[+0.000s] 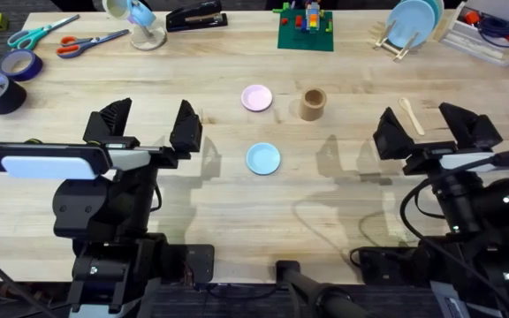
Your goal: Pick up a utensil and set it on the pink plate, then put the other utensil in the container.
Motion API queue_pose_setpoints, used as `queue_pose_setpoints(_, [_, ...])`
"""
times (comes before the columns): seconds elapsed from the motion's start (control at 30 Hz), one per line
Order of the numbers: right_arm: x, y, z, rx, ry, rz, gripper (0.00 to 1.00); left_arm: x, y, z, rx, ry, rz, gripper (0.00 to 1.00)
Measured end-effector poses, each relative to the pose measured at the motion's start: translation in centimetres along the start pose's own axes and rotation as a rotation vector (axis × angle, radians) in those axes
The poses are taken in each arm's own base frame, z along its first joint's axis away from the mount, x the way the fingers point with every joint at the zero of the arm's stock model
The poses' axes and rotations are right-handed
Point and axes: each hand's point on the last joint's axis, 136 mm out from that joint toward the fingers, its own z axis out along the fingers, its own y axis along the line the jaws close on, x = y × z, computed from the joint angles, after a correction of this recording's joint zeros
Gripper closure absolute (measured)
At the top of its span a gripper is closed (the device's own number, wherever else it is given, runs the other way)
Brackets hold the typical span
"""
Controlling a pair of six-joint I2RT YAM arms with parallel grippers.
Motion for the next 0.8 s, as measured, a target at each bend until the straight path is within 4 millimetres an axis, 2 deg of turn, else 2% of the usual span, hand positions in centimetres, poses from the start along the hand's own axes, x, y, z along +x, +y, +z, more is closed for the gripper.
queue_pose_setpoints(0.67, [0.0, 0.1, -0.4, -0.004, 0.042, -0.042, 0.007, -0.1, 0.0, -0.1, 0.000, 0.015, 0.001, 0.008])
queue_pose_setpoints(0.8, [-0.9, 0.1, -1.5, -0.007, 0.096, -0.044, 0.006, -2.2, -0.2, -1.0, 0.009, 0.028, 0.001, 0.009])
